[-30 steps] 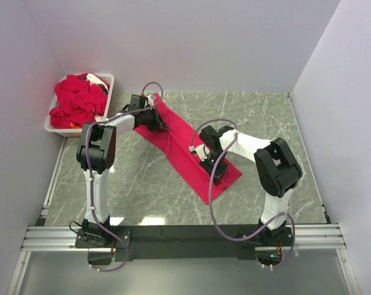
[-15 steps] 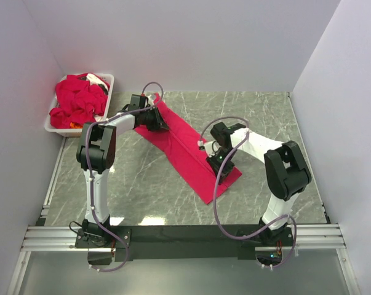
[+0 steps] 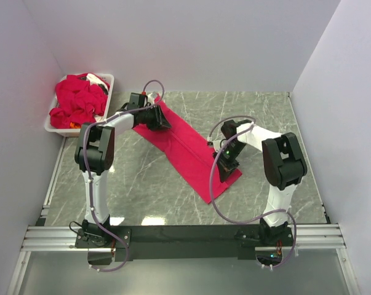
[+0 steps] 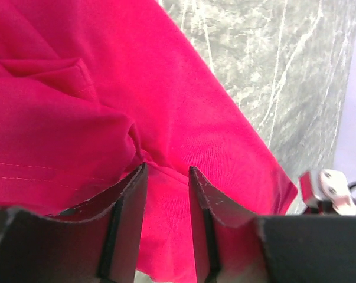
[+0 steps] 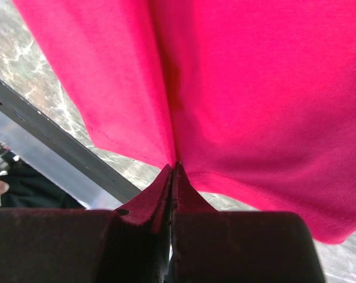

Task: Fold and stack the t-shirts
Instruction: Fold the tshirt

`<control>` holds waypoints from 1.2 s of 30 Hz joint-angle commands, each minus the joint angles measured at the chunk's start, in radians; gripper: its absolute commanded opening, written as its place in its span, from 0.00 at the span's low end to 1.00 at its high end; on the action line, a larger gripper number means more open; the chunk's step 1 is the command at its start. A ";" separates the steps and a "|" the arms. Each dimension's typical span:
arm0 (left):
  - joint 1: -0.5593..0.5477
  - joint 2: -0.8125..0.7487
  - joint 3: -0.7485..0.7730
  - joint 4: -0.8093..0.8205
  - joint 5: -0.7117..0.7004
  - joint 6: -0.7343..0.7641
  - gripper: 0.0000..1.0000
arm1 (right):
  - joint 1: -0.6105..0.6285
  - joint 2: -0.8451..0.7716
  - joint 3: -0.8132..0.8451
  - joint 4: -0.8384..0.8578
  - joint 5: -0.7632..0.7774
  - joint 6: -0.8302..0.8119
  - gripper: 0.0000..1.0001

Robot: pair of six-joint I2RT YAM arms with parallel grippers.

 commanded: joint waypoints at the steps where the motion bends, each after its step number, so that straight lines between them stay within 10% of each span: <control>1: -0.004 -0.062 0.015 0.002 0.036 0.015 0.39 | -0.025 0.030 0.030 -0.024 -0.024 -0.005 0.00; 16: -0.016 0.075 0.084 0.086 0.031 -0.046 0.36 | -0.054 0.102 0.016 -0.004 -0.004 0.020 0.00; 27: -0.047 0.195 0.227 0.066 0.042 0.003 0.34 | -0.053 0.064 0.058 -0.070 0.005 0.007 0.18; 31: -0.047 0.106 0.225 0.024 0.068 0.092 0.37 | -0.058 -0.018 0.140 -0.164 -0.007 -0.060 0.39; 36: -0.011 -0.159 0.135 -0.039 0.026 0.132 0.39 | -0.048 -0.021 0.245 -0.106 0.067 -0.036 0.37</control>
